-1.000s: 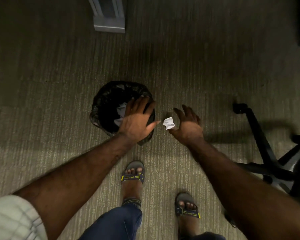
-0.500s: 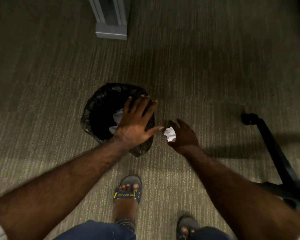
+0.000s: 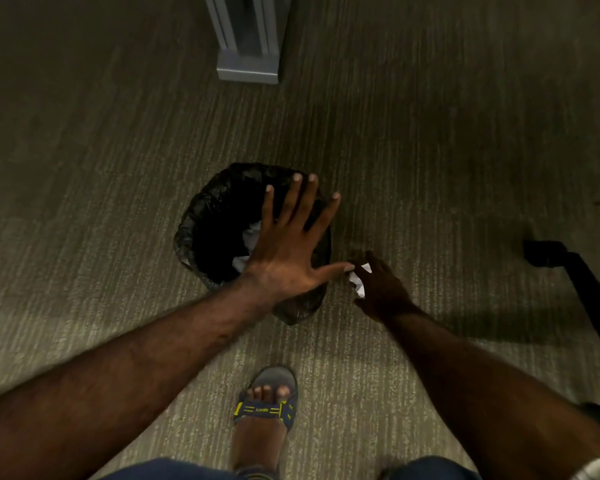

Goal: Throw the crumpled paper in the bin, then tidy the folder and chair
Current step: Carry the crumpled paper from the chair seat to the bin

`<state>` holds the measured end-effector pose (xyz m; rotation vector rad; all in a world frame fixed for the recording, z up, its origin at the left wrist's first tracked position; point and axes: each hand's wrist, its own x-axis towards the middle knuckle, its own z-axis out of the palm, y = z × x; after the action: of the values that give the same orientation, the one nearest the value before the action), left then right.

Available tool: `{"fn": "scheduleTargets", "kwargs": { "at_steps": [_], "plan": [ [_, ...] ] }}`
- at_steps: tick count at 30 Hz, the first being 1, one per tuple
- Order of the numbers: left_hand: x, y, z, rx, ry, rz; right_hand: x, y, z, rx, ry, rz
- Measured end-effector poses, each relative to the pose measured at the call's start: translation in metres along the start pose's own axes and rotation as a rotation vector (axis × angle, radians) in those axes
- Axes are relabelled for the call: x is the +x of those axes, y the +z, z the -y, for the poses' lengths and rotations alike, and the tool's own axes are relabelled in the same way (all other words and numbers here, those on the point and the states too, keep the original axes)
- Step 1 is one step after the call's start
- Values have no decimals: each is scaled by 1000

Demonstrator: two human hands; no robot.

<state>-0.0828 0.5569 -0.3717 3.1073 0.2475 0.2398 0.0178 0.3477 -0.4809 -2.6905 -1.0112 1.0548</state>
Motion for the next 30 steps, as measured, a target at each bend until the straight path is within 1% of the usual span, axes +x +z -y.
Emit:
{"fn": "scheduleTargets", "kwargs": {
  "at_steps": [6,10,15,19,24,27,30],
  "plan": [
    [12,1,6,3,-12,17,15,11,0,69,-14,-63],
    [16,0,10,3,-26,31,22,22,-5,99,45,-22],
    [9,-5,13,5,-31,34,18,30,-8,203,88,-47],
    [-1,-11,13,22,-44,38,4,29,-12,208,111,-52],
    [-19,-28,6,13,-60,16,-31,9,0,187,95,-109],
    [-27,-49,-6,15,-94,50,-59,-19,14,228,71,-154],
    [-30,-72,-17,21,-118,95,-88,-51,34,219,2,-249]
  ]
}}
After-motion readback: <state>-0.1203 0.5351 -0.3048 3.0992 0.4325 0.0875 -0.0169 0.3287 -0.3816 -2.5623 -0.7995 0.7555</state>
